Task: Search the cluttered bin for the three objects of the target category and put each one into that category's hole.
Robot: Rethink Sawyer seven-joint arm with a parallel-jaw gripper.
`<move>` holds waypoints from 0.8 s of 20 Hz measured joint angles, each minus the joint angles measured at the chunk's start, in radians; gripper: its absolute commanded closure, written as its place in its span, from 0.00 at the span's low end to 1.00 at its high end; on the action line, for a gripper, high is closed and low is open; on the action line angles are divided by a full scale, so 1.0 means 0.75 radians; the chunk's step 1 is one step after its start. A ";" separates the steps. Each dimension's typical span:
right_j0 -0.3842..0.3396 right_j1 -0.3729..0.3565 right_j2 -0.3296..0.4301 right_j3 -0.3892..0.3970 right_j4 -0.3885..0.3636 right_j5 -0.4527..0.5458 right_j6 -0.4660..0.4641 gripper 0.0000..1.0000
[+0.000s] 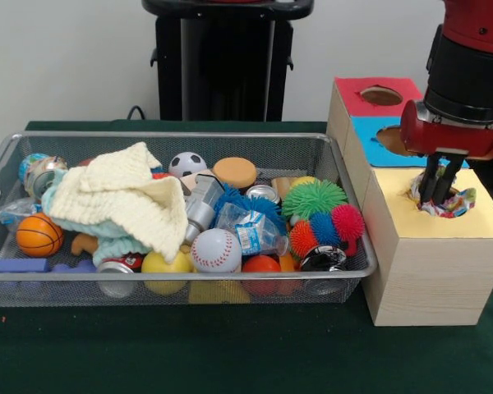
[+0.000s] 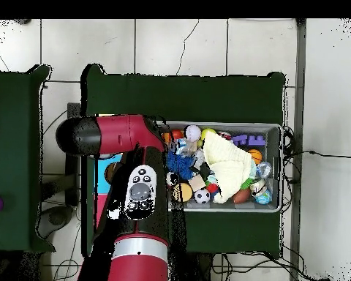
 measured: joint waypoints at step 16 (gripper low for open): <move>-0.003 0.000 0.000 0.102 -0.003 -0.196 0.000 1.00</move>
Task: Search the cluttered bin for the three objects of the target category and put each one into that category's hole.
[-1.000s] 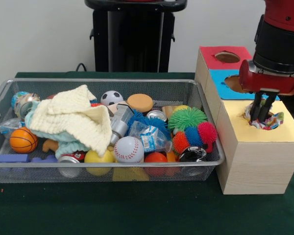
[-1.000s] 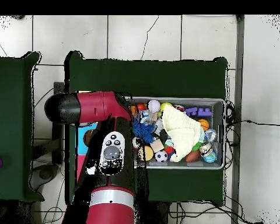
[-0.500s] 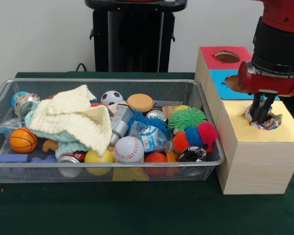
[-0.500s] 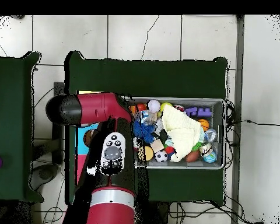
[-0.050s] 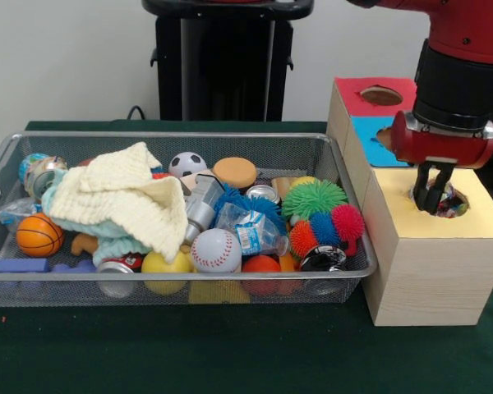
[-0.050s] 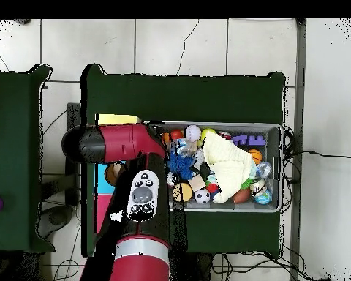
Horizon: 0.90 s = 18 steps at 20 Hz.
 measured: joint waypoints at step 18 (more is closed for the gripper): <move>0.006 -0.002 0.024 0.054 0.000 -0.121 0.000 0.00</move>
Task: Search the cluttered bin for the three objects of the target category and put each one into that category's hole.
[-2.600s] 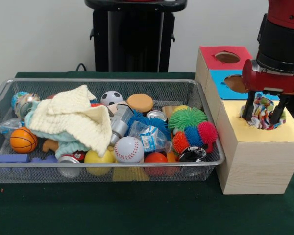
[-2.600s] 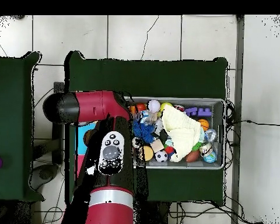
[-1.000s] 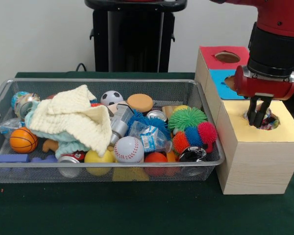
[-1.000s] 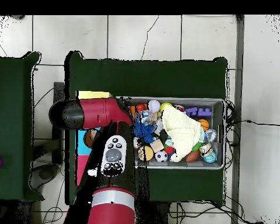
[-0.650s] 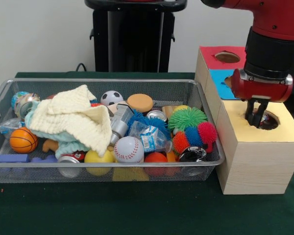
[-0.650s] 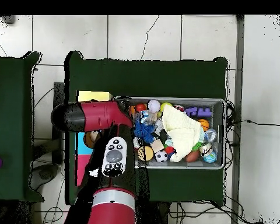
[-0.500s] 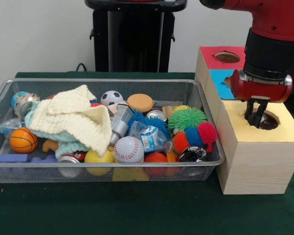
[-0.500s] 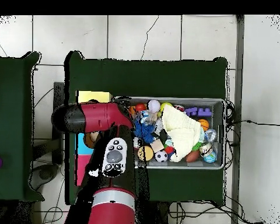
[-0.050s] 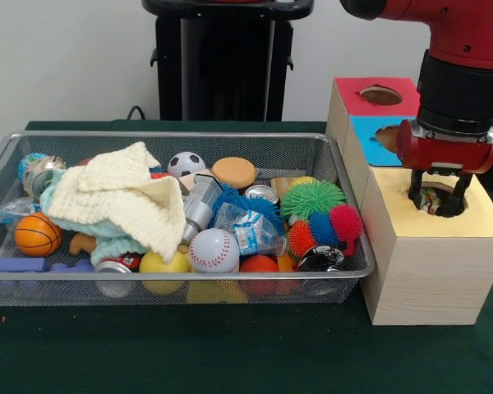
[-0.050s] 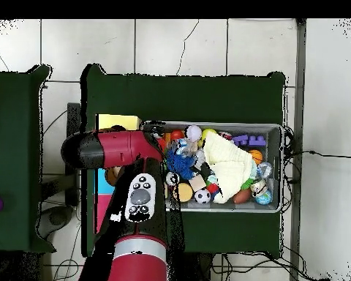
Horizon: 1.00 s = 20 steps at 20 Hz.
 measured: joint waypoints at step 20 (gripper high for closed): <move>0.030 0.018 -0.046 -0.189 -0.003 0.389 0.000 0.00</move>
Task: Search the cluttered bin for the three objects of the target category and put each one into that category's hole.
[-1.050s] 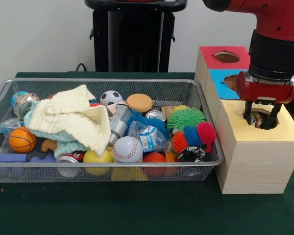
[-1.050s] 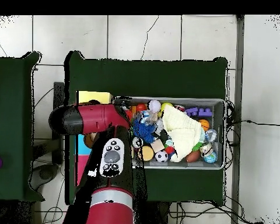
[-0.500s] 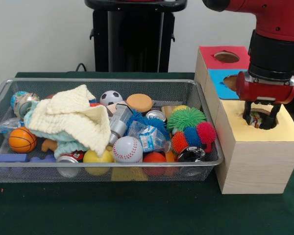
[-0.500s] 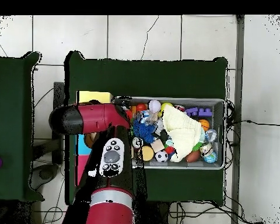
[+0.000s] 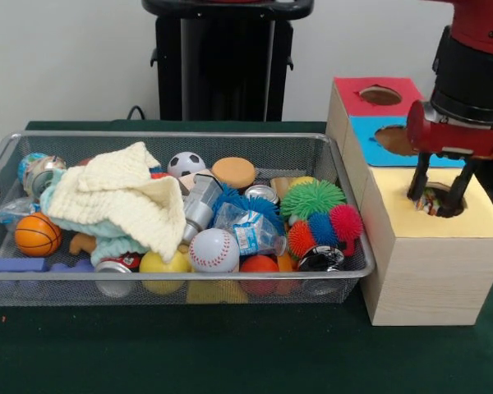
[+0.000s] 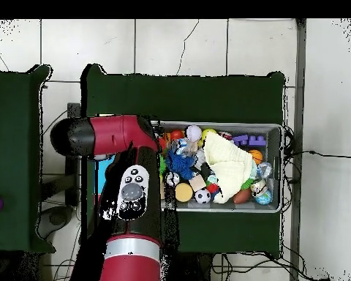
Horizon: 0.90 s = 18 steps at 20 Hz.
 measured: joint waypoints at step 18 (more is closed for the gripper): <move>-0.060 -0.002 -0.047 -0.058 -0.140 0.209 0.000 0.00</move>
